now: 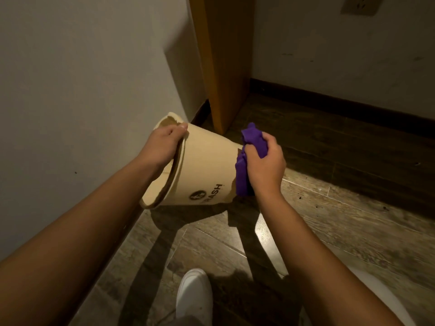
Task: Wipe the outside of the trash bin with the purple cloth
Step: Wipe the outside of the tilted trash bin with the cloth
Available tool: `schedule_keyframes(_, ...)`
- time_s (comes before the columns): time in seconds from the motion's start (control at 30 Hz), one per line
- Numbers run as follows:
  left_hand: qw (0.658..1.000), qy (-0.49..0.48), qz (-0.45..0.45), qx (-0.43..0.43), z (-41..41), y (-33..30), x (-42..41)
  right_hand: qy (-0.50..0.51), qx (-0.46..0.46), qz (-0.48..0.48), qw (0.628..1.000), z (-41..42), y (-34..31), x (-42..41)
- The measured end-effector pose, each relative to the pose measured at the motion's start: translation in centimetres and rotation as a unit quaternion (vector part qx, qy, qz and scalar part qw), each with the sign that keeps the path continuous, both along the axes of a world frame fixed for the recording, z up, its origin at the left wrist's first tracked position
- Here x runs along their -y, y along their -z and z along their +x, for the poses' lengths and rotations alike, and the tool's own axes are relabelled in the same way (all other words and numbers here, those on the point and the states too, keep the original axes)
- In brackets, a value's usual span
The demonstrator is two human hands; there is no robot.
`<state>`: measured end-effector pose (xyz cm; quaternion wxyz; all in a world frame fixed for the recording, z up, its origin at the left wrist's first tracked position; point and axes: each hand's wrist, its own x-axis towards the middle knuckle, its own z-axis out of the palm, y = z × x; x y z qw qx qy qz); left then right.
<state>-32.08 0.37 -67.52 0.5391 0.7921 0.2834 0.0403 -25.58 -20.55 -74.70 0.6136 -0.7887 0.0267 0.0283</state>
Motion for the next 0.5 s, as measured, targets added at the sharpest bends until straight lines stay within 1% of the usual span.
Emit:
schedule_keyframes(0.07, 1.000, -0.027, -0.004, 0.014, 0.4, 0.4, 0.2, -0.027, 0.024, -0.018, 0.999, -1.2, -0.2, -0.9)
schedule_keyframes(0.17, 0.997, -0.071, 0.004, 0.014, 0.9, 0.9, 0.4, -0.095, 0.078, -0.064, 0.990, -3.5, -0.3, -3.2)
schedule_keyframes(0.27, 0.997, -0.077, 0.012, 0.012, 1.2, 0.9, 0.4, -0.159, 0.139, -0.101, 0.972, -5.0, 0.0, -5.9)
schedule_keyframes(0.43, 0.993, -0.087, 0.081, 0.013, 1.0, 1.1, 0.1, -0.170, 0.229, -0.219, 0.933, -4.9, 1.5, -7.9)
schedule_keyframes(0.5, 0.991, -0.091, 0.102, 0.005, 0.7, 1.3, -0.3, -0.166, 0.224, -0.244, 0.929, -3.8, 2.2, -7.6)
